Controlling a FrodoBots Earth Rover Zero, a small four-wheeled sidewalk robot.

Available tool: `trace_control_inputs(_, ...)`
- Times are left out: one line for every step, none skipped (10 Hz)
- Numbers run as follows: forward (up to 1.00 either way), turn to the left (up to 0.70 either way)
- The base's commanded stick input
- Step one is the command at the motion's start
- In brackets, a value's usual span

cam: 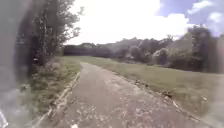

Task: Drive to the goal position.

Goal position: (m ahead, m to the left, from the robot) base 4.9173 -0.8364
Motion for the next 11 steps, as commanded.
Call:
trace_control_inputs(1.0,0.05)
trace_control_inputs(1.0,0.03)
trace_control_inputs(1.0,0.0)
trace_control_inputs(1.0,0.14)
trace_control_inputs(1.0,0.3)
trace_control_inputs(1.0,0.28)
trace_control_inputs(1.0,0.12)
trace_control_inputs(1.0,0.02)
trace_control_inputs(1.0,0.1)
trace_control_inputs(1.0,0.18)
trace_control_inputs(1.0,0.24)
